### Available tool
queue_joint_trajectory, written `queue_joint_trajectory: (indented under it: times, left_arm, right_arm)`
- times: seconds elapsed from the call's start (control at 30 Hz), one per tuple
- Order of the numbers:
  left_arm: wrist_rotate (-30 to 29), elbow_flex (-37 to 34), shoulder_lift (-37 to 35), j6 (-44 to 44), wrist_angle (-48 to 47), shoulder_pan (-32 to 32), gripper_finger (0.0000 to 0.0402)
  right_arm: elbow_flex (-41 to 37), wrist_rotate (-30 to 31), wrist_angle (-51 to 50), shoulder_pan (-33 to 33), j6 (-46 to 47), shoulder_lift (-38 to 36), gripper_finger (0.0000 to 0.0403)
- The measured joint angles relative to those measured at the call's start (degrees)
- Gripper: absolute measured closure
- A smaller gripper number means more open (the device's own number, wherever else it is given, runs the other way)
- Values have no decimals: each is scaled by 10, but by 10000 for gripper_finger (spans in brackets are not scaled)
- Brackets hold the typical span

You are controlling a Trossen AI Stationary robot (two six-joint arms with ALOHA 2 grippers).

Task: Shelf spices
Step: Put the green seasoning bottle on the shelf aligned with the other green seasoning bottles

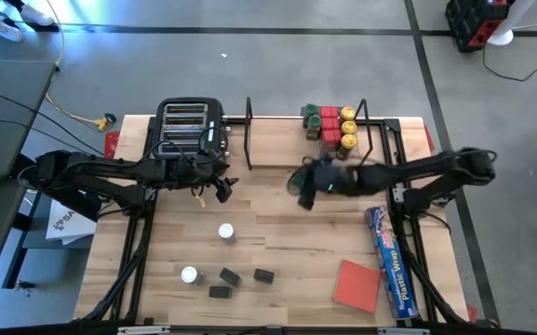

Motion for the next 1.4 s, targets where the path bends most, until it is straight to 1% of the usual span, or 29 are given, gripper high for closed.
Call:
queue_joint_trajectory:
  times: [0.1,0.17,0.23,0.3,0.33,0.4,0.5,0.63,0.77,0.83,1.03,1.13,1.27,1.4]
  left_arm:
    - [0,0,0,0,0,0,117]
    - [0,0,0,0,3,0,117]
    - [0,0,0,0,5,0,117]
    - [0,0,0,0,6,0,117]
    - [0,0,0,0,8,0,117]
    - [0,0,0,0,8,0,117]
    - [0,0,0,0,9,0,117]
    - [0,0,0,-1,10,0,117]
    - [1,0,0,-1,12,0,117]
    - [2,0,0,-1,12,0,117]
    - [8,0,0,-2,12,0,117]
    - [12,0,0,-2,12,0,117]
    - [12,0,0,-3,12,-1,117]
    - [12,0,0,-7,12,-1,117]
  right_arm:
    - [1,-56,-40,-73,-60,-49,211]
    - [1,-107,-51,-133,-88,-61,211]
    - [1,-173,-51,-188,-111,-61,211]
    - [1,-239,-45,-229,-138,-51,211]
    - [1,-259,-44,-246,-150,-43,211]
    - [0,-276,-48,-269,-166,-28,211]
    - [0,-288,-44,-290,-178,-12,211]
    - [1,-290,-40,-301,-183,0,207]
    - [1,-285,-32,-304,-203,3,164]
    - [1,-277,-19,-304,-213,3,155]
    - [20,-261,-13,-303,-259,2,150]
    - [42,-253,-36,-303,-279,2,148]
    - [84,-240,-93,-288,-274,2,148]
    - [108,-240,-115,-235,-249,1,151]
